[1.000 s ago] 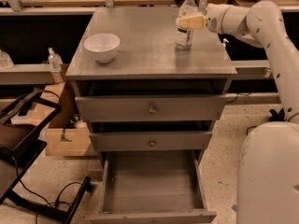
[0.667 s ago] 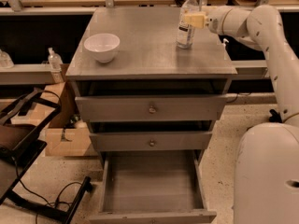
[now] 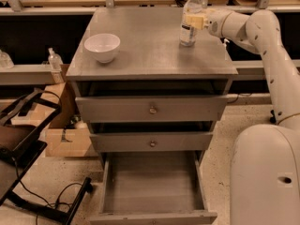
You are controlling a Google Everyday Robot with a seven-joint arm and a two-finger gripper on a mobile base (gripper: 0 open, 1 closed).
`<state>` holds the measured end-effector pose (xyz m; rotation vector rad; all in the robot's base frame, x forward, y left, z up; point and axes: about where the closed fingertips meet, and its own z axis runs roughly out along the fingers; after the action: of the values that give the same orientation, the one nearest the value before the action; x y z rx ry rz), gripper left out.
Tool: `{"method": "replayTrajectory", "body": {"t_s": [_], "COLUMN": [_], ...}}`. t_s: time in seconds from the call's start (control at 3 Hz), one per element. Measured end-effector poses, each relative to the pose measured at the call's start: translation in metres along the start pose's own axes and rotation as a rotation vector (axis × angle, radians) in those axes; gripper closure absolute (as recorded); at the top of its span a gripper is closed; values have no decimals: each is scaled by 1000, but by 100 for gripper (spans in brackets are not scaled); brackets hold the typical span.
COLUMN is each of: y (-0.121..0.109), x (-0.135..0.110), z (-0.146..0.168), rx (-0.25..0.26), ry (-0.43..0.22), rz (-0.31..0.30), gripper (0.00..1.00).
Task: Place blue plastic bottle into bottom drawer
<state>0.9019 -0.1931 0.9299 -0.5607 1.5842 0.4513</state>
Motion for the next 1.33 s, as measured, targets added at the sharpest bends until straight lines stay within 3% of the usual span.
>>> {"method": "replayTrajectory", "body": {"t_s": [0.33, 0.67, 1.0, 1.33], "y": [2, 5, 7, 10], "x": [1, 2, 3, 5], "z": [3, 6, 9, 13], "rx": [-4, -9, -13, -19], "ry": [1, 2, 3, 4], "rz": [1, 2, 3, 5], "gripper": [100, 84, 60, 30]}}
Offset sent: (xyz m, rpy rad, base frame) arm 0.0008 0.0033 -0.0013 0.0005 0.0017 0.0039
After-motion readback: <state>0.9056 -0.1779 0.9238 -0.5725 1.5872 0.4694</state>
